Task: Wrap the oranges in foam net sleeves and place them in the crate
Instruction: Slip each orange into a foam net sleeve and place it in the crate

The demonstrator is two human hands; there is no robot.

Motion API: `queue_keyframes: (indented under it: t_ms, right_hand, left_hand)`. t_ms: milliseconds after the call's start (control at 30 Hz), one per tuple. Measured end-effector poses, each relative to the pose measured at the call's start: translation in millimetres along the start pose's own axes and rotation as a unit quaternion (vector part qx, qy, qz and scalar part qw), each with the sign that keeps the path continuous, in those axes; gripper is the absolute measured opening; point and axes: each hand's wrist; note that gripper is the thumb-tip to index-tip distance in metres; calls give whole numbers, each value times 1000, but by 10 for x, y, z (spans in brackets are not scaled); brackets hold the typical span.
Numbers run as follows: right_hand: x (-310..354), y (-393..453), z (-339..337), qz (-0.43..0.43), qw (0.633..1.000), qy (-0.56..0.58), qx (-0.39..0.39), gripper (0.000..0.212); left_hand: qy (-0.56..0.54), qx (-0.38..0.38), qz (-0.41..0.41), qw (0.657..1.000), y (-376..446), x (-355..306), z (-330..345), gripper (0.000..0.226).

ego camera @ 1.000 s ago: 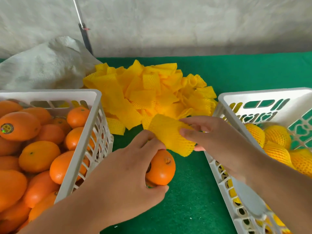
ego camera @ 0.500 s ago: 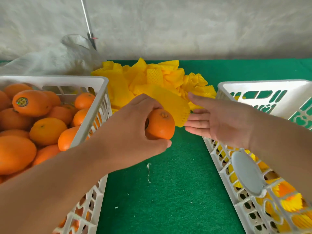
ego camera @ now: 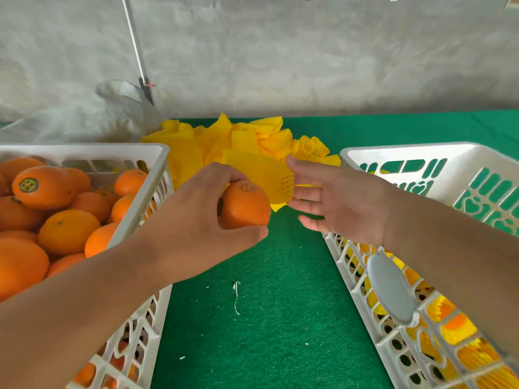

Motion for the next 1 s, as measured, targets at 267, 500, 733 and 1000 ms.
queue_keyframes:
  t_ms: [267,500,733,1000]
  right_hand:
    - [-6,-37,107,-97,994,-8,-40,57]
    - [25,5,57,-186,977,72,-81,37]
    - [22,-43,113,-167,984,32,-56,37]
    - [23,-93,104,-47,994,67,73,37]
  left_hand:
    - [-81,23,-12,996,-17,44,-14,61]
    - [-109,-32,-56,992,27,64,-55,60]
    - [-136,-8,-50,989,-5,19,-68,67]
    - [-195,11,-49,979,-11,-14,-96,67]
Point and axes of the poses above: each hand's wrist, its own y-axis towards the middle knuckle, its own z-axis out of the palm, x = y × z, and after that the axes turned 11 degrees about y, right-handed
